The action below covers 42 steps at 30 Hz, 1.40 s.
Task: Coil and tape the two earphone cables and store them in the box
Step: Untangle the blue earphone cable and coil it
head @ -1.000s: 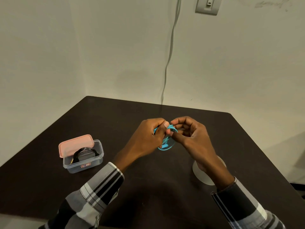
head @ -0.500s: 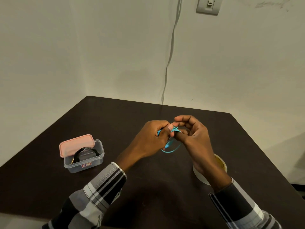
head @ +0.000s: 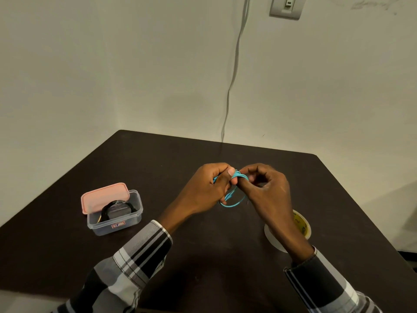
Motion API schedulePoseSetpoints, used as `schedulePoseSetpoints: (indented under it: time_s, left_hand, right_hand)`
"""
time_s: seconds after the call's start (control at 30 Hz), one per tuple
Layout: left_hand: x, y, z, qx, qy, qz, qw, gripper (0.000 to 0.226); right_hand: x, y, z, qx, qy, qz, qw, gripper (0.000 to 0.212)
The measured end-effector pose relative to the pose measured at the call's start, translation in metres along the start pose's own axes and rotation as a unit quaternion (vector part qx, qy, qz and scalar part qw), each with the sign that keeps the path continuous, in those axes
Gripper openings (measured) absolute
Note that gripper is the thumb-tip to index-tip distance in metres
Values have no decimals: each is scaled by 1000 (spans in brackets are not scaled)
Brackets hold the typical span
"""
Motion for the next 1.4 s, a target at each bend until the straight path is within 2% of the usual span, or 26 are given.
schedulePoseSetpoints:
  time_s: [0.13,0.4,0.6,0.83,0.93,1.03,1.23,1.33,1.4]
  left_hand:
    - [0,0,3,2,-1,0,1000,31]
    - [-1,-3,4,18,-10,-1,1000,31]
    - [-1,-2,4,13,-12,-14,1000,31]
    - [3,2,-9,-2,-9,-20,1000,33]
    - [5,1,-13,25,-7,-20,999,33]
    - [6,1,-16,42,-8,-16,999,32]
    - [3,3,-9,63,-46,-11,997,32]
    - [1,7,-4,37,-59,-11,998,32]
    - [1,10,-4,19,-55,-4,998,32]
  right_hand:
    - [0,1,2,40,-27,14,999,7]
    - [-3,6,5,65,-50,31,996,16]
    - [-3,-3,2,170,-86,44,981,18]
    - [2,-5,-13,236,-189,104,948,27]
    - [5,-1,-19,228,-183,110,950,28]
    - [8,2,-22,213,-178,106,955,19]
    - [20,-3,-19,32,-105,-14,994,13]
    - [22,-7,-11,-2,-79,-63,995,12]
    - [21,-8,-5,19,-96,-61,993,11]
Point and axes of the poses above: each hand's wrist, its own x-axis towards the middle knuckle, its own z-axis out of the palm, y = z × x, the point moved 4 cm from there along x, towards the middle knuckle, and after that the axes turned 1 degree about -z, right-handed, at the moved point
